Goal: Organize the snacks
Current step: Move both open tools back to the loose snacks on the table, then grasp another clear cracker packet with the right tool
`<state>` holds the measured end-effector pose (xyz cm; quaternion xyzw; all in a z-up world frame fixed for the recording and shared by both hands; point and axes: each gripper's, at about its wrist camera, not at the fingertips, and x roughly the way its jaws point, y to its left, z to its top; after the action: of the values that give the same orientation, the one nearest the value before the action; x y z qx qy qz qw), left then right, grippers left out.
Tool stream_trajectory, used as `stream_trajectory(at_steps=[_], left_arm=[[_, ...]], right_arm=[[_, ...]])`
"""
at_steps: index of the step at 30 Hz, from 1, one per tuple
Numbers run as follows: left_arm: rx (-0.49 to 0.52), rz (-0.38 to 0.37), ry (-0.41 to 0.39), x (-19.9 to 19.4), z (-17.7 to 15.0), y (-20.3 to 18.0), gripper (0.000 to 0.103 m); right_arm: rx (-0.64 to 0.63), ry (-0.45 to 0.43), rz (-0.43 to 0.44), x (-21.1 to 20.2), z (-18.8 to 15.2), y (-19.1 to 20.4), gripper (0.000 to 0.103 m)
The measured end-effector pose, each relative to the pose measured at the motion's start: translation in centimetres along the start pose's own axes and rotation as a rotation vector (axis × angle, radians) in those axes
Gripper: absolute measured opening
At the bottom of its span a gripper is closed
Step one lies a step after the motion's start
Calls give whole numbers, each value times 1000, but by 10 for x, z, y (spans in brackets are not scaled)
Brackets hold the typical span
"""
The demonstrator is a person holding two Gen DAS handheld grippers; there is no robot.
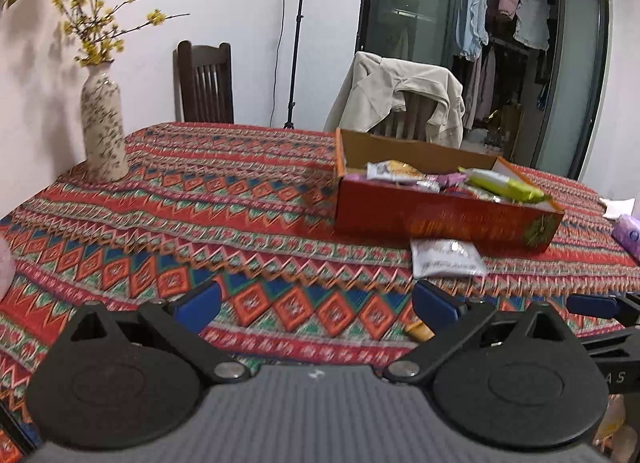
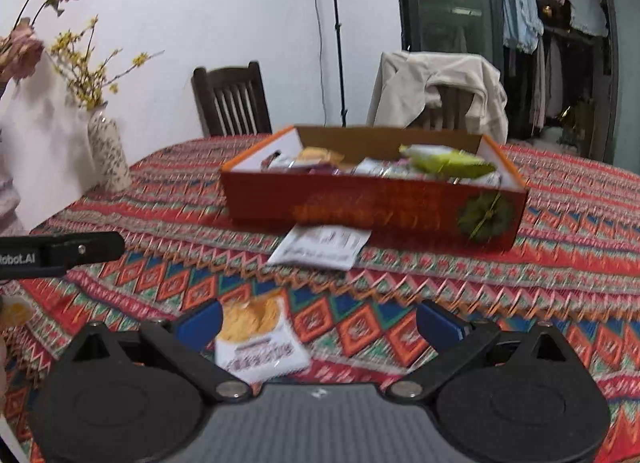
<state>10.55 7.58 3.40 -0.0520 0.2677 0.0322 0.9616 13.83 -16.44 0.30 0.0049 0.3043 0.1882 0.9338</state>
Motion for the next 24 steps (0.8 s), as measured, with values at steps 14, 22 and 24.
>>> stream_trajectory(at_steps=[14, 22, 24], left_arm=[[-33, 23, 54, -4, -24, 27, 103], [-50, 31, 65, -3, -26, 34, 103], [-55, 35, 71, -2, -26, 35, 103]], right_arm=[[-93, 167, -32, 55, 0, 35, 103], [-77, 130, -42, 60, 0, 31, 103], [-86, 136, -34, 62, 1, 31, 103]])
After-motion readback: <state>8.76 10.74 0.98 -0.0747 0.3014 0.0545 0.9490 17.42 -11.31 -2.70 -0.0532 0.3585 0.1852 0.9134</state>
